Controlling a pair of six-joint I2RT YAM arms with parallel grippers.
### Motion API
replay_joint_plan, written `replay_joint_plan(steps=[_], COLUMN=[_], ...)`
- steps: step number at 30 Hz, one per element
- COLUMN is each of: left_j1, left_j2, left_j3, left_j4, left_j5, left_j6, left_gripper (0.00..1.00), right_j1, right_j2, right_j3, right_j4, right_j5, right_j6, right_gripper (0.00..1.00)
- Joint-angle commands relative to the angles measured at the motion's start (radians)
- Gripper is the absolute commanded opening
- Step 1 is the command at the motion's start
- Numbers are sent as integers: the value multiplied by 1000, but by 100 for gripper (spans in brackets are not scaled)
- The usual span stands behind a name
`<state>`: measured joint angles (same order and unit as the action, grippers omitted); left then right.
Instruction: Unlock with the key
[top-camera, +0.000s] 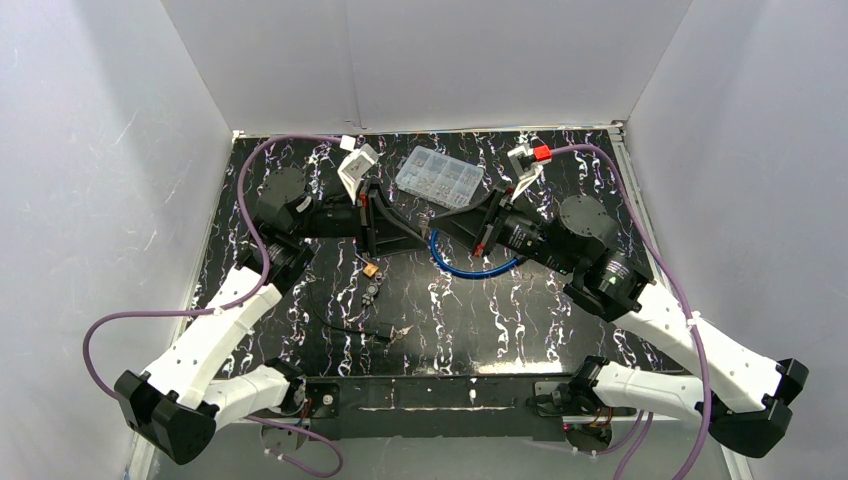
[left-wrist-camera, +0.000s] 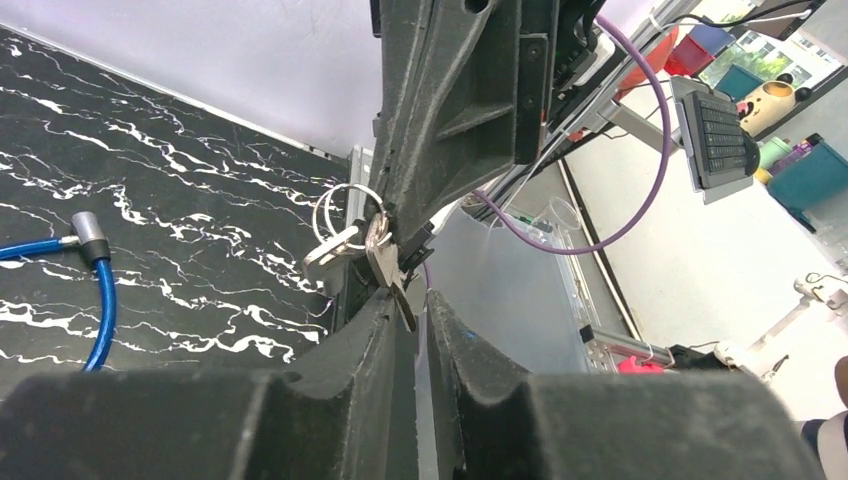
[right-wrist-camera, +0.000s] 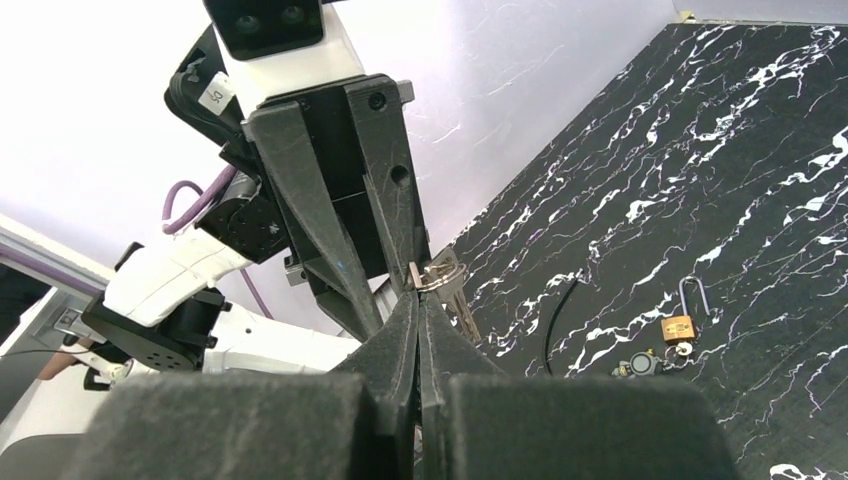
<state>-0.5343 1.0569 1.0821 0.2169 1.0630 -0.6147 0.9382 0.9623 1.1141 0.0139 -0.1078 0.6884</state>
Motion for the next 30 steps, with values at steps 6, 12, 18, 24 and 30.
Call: replay_joint_plan(steps=[6, 12, 18, 24, 30], left_j1=[-6, -4, -33, -192, -220], left_j2=[-21, -15, 107, -27, -394], left_j3=[79, 221, 542, 444, 35], left_j4=[-147, -616, -1491, -1686, -1137], left_j5=[-39, -48, -153, -704, -875], left_j6=[126, 568, 1458, 2040, 2650], left_gripper=[0, 0, 0, 0, 0], right_j1=[28, 30, 28, 5, -98], right_j2=[-24, -80, -121, -64, 50], right_j3=[4, -19, -16, 43, 87], right_j4=[53, -75, -206, -241, -176], right_j5=[-8, 16, 87, 142, -113], right_j6=[-30, -51, -99, -138, -1], right_gripper=[1, 29, 67, 73, 70])
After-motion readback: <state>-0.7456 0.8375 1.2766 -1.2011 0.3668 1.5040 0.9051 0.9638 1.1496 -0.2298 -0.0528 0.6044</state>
